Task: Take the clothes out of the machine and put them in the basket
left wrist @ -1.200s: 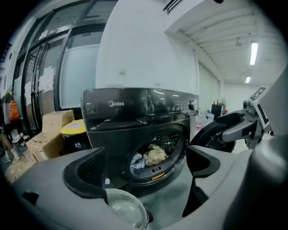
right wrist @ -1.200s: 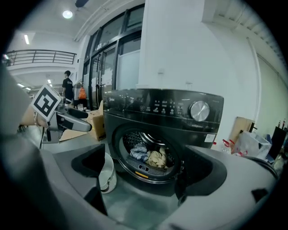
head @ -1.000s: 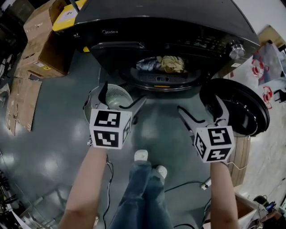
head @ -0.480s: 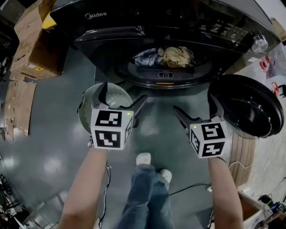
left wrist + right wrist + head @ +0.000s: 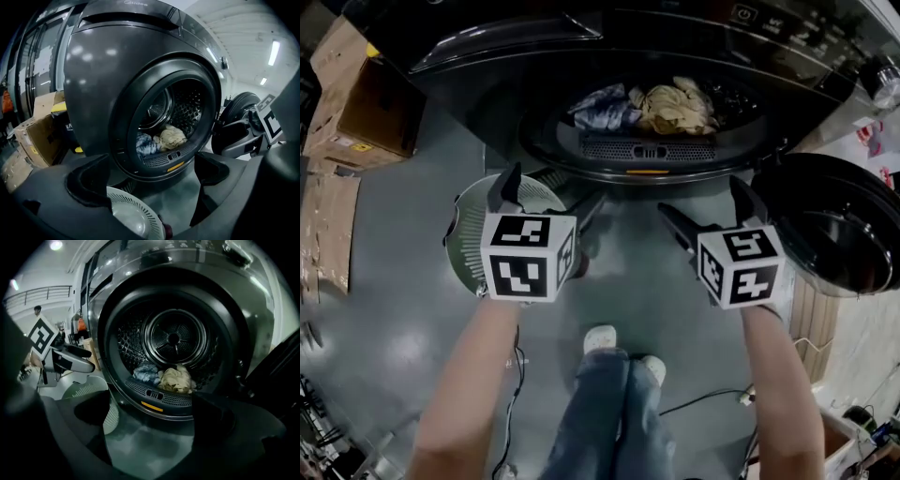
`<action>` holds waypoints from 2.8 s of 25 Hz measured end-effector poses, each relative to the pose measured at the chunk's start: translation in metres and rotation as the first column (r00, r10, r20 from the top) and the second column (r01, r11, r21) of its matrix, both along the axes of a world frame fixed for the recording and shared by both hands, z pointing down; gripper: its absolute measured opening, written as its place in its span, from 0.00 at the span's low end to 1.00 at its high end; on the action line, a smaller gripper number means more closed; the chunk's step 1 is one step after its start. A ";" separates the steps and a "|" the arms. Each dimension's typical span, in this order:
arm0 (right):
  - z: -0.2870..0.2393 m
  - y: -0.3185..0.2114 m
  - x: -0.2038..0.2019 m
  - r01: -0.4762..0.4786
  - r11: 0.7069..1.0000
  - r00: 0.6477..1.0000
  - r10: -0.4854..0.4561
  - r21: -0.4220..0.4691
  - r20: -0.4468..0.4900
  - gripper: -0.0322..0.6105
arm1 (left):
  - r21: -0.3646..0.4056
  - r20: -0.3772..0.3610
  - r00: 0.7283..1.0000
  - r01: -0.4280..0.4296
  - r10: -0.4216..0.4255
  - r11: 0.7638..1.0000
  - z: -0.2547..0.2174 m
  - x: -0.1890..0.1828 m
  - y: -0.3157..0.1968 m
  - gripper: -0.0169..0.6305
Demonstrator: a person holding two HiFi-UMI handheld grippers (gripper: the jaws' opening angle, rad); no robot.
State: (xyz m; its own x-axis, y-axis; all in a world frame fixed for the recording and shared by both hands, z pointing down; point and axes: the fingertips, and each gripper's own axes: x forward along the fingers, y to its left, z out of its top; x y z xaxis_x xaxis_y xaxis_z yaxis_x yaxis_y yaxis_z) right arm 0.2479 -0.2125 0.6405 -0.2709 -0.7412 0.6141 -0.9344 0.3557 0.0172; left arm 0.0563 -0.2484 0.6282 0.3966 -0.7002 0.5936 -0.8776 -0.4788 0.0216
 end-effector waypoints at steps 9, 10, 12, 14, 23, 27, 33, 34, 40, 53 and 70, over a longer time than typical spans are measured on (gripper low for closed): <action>0.029 -0.055 0.001 -0.056 0.998 0.995 0.059 -0.041 0.082 0.90 | -0.016 0.000 0.999 0.048 -0.048 0.999 0.012 -0.014 -0.010 0.90; 0.030 -0.066 0.003 -0.063 0.998 0.995 0.065 -0.026 0.075 0.90 | -0.013 -0.001 0.999 0.054 -0.054 0.998 0.013 -0.014 -0.012 0.90; 0.035 -0.086 0.006 -0.083 0.997 0.994 0.083 -0.003 0.072 0.90 | -0.014 -0.003 0.997 0.074 -0.074 0.997 0.017 -0.015 -0.017 0.90; 0.043 -0.102 0.007 -0.099 0.995 0.993 0.099 -0.001 0.061 0.90 | -0.019 -0.005 0.995 0.095 -0.095 0.995 0.021 -0.016 -0.021 0.90; 0.080 -0.160 0.030 -0.148 0.987 0.982 0.138 -0.070 -0.130 0.90 | -0.025 0.014 0.994 0.105 -0.104 0.994 0.040 -0.014 -0.020 0.90; 0.096 -0.181 0.038 -0.156 0.979 0.968 0.127 -0.127 -0.216 0.90 | -0.039 0.023 0.993 0.120 -0.119 0.992 0.044 -0.022 -0.014 0.90; 0.114 -0.212 0.048 -0.178 0.961 0.937 0.099 -0.213 -0.334 0.90 | -0.021 0.030 0.992 0.126 -0.125 0.992 0.045 -0.024 -0.021 0.90; 0.117 -0.217 0.048 -0.168 0.960 0.928 0.078 -0.223 -0.364 0.90 | -0.017 0.029 0.991 0.130 -0.129 0.991 0.046 -0.025 -0.022 0.90; 0.142 -0.243 0.061 -0.145 0.958 0.880 0.011 -0.247 -0.474 0.90 | -0.018 0.028 0.990 0.136 -0.136 0.990 0.061 -0.028 -0.026 0.90; 0.158 -0.223 0.090 -0.200 0.936 0.837 0.009 -0.290 -0.548 0.15 | -0.030 0.024 0.991 0.136 -0.135 0.990 0.070 -0.019 -0.032 0.90; 0.084 -0.153 0.047 -0.034 0.970 0.928 -0.059 -0.242 -0.368 0.14 | -0.017 0.012 0.995 0.095 -0.095 0.995 0.011 0.001 -0.023 0.90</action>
State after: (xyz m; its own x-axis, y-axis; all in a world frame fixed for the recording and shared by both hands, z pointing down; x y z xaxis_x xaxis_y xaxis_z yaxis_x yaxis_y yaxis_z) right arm 0.2951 -0.3655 0.7240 0.0017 -0.5569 0.8305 -0.8730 0.4042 0.2728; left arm 0.0570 -0.2714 0.6391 0.3221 -0.7239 0.6101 -0.9195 -0.3927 0.0194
